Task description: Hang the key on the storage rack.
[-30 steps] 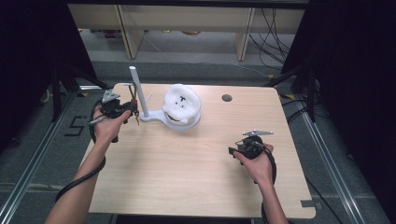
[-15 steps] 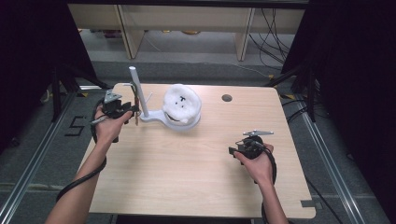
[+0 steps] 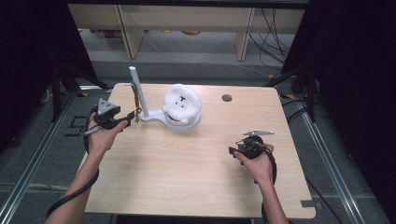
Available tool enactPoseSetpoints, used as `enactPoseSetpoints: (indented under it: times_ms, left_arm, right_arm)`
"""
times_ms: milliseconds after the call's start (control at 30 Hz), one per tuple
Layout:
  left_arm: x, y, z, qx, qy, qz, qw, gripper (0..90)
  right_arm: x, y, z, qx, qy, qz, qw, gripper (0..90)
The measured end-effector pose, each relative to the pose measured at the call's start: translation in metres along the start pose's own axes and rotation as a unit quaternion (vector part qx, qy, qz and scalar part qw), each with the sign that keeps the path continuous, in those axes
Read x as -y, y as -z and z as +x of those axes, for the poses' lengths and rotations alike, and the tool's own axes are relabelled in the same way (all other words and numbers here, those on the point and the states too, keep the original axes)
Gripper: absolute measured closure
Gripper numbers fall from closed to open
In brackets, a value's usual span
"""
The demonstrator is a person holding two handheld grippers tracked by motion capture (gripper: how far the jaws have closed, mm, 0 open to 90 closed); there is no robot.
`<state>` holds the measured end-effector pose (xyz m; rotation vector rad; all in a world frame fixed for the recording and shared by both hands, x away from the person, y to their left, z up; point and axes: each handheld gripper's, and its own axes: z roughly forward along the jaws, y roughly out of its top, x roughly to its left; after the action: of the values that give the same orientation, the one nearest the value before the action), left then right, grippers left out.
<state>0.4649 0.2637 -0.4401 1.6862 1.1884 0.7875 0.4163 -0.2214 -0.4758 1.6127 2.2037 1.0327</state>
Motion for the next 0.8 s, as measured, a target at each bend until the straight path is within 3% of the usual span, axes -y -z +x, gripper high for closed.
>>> enactPoseSetpoints:
  times_ms: [33,67,100,133,200,300,400,700,733,767,800]
  left_arm:
    - [0.006,0.007,-0.001,0.0,-0.002,-0.004,1.0,35.2]
    - [0.006,0.007,-0.001,0.0,-0.002,-0.004,1.0,35.2]
    - [0.009,0.011,-0.001,-0.001,-0.002,-0.005,1.0,35.2]
    - [0.013,0.014,-0.001,0.0,-0.002,-0.007,1.0,35.2]
    - [0.025,0.024,-0.002,0.0,-0.001,-0.005,1.0,35.4]
    - [0.032,0.031,-0.002,-0.002,-0.002,-0.007,1.0,35.8]
    - [0.044,0.039,-0.004,-0.003,0.003,-0.012,0.9999,36.1]
    - [0.094,0.058,-0.017,0.0,0.007,-0.003,1.0,37.0]
    - [0.097,0.059,-0.018,0.001,0.007,-0.003,1.0,37.0]
    - [0.101,0.06,-0.019,0.002,0.006,-0.002,1.0,37.0]
    - [0.104,0.062,-0.02,0.002,0.007,-0.002,1.0,37.0]
  right_arm:
    - [0.0,0.0,-0.004,0.001,0.015,-0.003,0.9999,52.3]
    - [0.0,0.0,-0.004,0.001,0.015,-0.003,0.9999,52.3]
    - [0.001,0.0,0.0,-0.008,-0.008,-0.002,0.9999,52.3]
    - [0.0,0.0,-0.002,-0.006,0.007,-0.006,0.9999,52.3]
    - [0.001,0.0,-0.001,-0.008,-0.004,-0.001,1.0,52.0]
    - [0.001,-0.001,-0.005,-0.004,0.016,-0.004,0.9999,52.0]
    - [0.001,-0.002,-0.005,-0.004,0.014,-0.005,0.9999,51.8]
    - [0.002,-0.002,-0.005,-0.003,0.016,-0.004,0.9999,51.6]
    - [0.002,-0.003,-0.005,-0.002,0.015,-0.004,0.9999,51.5]
    - [0.003,-0.001,0.0,-0.007,-0.015,0.006,0.9998,51.5]
    - [0.003,-0.001,-0.002,-0.006,-0.004,0.004,1.0,51.5]
